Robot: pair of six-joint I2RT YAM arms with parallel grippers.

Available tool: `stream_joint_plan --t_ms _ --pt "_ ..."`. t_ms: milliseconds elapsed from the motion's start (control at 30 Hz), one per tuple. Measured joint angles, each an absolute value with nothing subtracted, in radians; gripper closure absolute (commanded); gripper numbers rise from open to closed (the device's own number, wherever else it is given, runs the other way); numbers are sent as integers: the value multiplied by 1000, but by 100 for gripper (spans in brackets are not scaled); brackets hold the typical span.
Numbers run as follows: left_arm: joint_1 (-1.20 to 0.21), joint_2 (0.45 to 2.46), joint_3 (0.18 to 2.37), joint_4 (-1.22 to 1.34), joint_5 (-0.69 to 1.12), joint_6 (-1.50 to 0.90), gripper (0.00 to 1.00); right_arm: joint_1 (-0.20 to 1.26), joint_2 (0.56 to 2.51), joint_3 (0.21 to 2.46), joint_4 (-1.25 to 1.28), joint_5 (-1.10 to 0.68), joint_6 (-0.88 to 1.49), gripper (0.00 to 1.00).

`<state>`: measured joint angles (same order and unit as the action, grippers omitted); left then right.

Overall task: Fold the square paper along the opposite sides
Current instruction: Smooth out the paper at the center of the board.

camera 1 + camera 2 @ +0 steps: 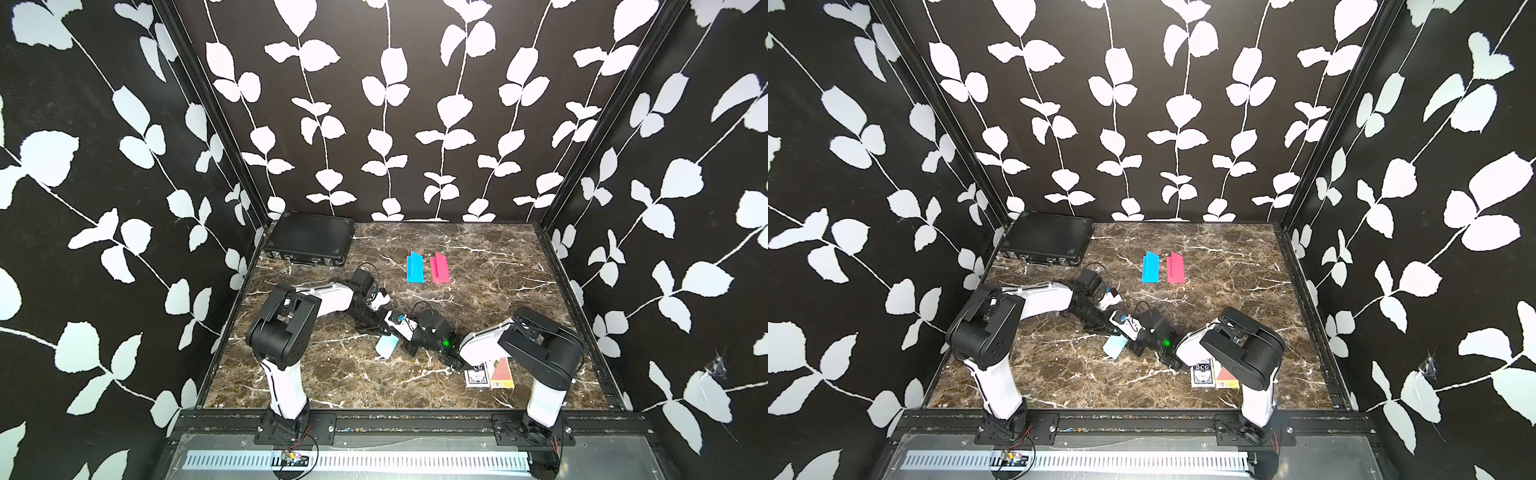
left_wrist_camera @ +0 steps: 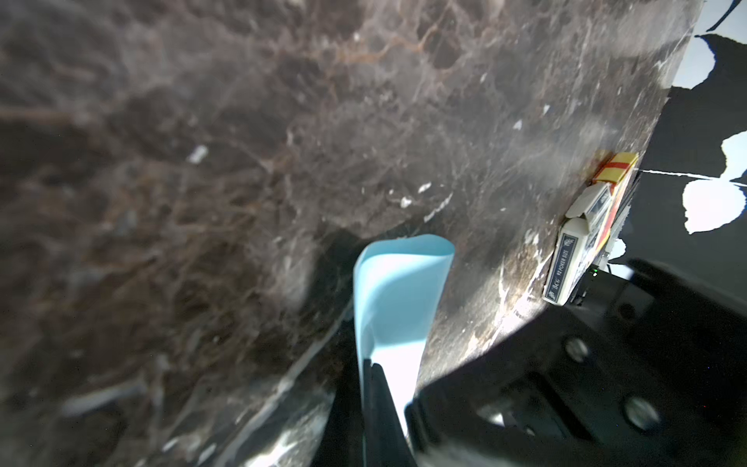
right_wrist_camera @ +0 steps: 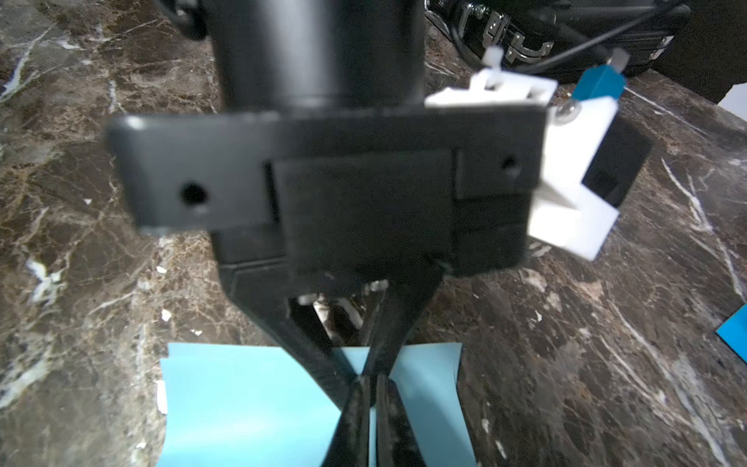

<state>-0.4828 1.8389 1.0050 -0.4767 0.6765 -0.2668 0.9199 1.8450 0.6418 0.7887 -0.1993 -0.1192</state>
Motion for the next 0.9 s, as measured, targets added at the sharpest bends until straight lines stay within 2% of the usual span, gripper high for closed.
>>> stream_joint_plan --t_ms 900 --pt "-480 1839 1003 -469 676 -274 100 916 1855 560 856 -193 -94 95"
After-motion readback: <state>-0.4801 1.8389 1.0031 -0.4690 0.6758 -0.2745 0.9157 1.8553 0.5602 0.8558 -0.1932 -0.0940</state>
